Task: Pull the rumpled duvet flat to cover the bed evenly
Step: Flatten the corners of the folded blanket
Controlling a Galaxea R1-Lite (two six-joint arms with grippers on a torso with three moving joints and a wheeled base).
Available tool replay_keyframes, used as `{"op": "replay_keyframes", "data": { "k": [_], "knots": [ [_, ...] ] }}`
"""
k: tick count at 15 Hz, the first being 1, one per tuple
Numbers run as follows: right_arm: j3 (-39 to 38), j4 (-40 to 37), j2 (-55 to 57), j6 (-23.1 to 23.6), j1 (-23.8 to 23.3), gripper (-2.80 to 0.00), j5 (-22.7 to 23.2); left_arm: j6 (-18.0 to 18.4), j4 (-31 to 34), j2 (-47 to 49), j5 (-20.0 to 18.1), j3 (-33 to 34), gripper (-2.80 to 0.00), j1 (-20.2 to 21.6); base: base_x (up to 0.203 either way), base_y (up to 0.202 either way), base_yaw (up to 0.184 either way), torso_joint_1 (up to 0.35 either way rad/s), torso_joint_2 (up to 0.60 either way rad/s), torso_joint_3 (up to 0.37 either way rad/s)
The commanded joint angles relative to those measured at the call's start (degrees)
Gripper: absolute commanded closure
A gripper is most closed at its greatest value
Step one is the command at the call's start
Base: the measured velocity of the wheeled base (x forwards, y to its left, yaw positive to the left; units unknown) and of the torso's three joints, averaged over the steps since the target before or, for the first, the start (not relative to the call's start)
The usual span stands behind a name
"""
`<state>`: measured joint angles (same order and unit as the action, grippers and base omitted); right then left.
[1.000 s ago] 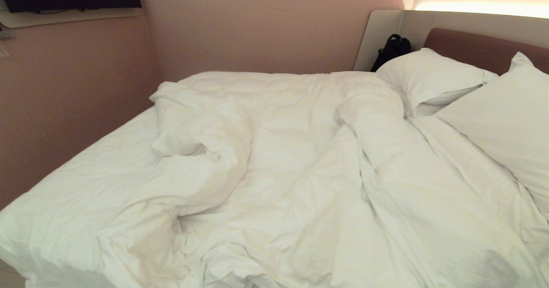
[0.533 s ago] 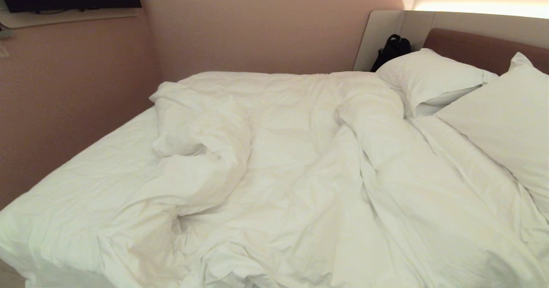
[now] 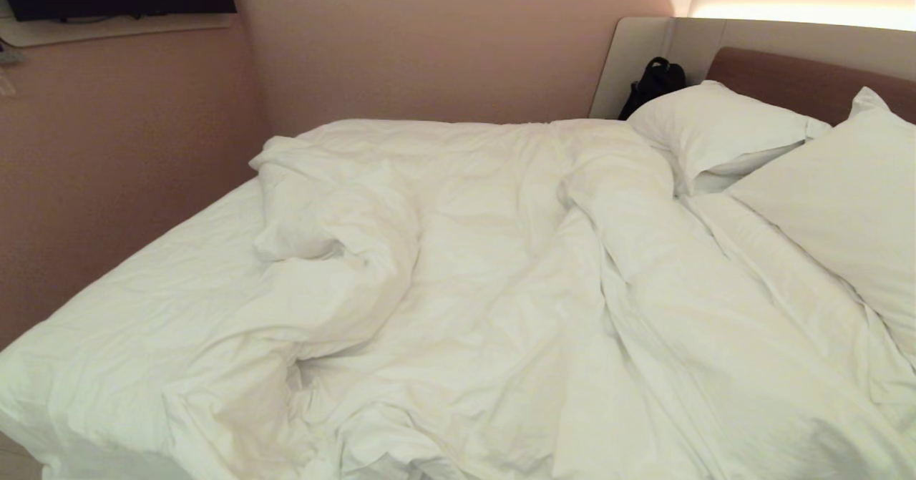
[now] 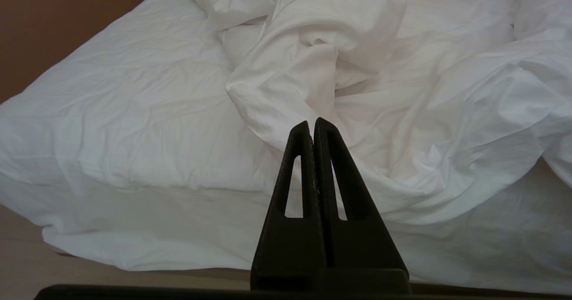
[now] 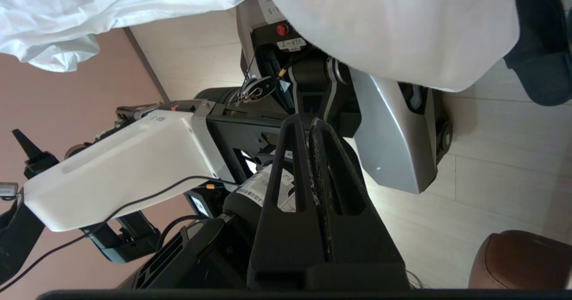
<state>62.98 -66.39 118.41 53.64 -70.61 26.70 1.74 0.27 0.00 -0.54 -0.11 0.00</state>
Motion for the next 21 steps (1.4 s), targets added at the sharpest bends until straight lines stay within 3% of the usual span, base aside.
{"op": "replay_keyframes", "data": {
  "k": [1,9,21],
  "knots": [
    [0.74,-0.33,0.16,0.15,-0.06,0.00,0.63,0.01,0.00,0.00,0.01,0.02,0.00,0.00,0.000,0.000,0.000,0.000,0.00,0.000],
    [10.05,-0.58,5.51,-2.57,-2.61,0.00,2.93,0.01,0.00,0.00,0.01,0.02,0.00,0.00,0.000,0.000,0.000,0.000,0.00,0.000],
    [10.06,-0.32,5.78,-2.31,-2.87,0.00,2.30,0.01,0.00,0.00,0.01,0.02,0.00,0.00,0.000,0.000,0.000,0.000,0.00,0.000]
  ]
}}
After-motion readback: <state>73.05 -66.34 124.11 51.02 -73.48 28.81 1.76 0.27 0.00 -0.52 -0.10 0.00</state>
